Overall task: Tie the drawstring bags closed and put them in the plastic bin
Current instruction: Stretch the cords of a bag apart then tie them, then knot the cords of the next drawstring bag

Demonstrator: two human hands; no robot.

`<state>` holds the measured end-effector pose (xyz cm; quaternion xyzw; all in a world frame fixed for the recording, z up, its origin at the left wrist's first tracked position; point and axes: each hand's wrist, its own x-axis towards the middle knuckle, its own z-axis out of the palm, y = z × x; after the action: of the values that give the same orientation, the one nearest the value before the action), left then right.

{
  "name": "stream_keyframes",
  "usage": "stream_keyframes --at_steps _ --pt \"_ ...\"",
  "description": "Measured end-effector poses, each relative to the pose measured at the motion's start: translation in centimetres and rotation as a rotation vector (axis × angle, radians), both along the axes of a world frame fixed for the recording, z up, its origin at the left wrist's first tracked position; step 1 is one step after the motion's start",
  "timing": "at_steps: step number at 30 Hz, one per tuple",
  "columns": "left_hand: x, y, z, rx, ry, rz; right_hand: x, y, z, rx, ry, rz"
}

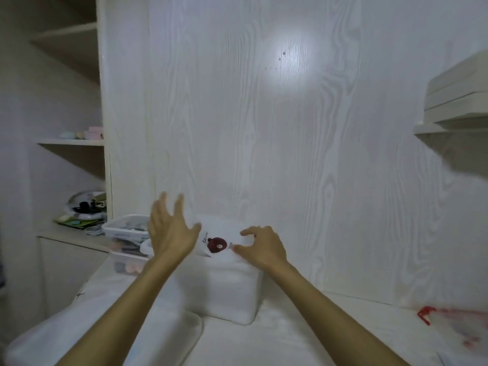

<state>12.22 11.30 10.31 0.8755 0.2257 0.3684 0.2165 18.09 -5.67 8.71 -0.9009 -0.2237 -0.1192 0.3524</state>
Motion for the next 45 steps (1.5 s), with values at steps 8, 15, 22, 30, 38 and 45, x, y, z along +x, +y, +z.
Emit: stream_keyframes --at_steps 8,15,22,30,38,45 --pt "2.6 2.8 -2.2 -0.007 0.672 -0.184 2.2 -1.2 0.0 -0.502 0.288 0.183" --pt "0.5 -3.3 -0.5 0.157 0.077 -0.070 1.4 -6.9 -1.7 0.063 0.078 0.146" --pt "-2.1 -19.7 -2.8 0.096 -0.023 -0.511 -3.9 -23.1 -7.2 0.147 -0.005 -0.190" --pt "-2.4 -36.8 -11.0 0.018 0.770 -0.864 -8.5 -38.5 -10.6 -0.277 -0.119 -0.564" --pt "-1.7 -40.1 -13.7 -0.174 0.623 -0.820 -6.2 -43.4 -8.6 -0.711 0.193 -0.554" --pt "0.0 -36.1 -12.6 -0.399 0.415 -0.909 -4.0 -44.6 -6.3 -0.578 0.224 -0.429"
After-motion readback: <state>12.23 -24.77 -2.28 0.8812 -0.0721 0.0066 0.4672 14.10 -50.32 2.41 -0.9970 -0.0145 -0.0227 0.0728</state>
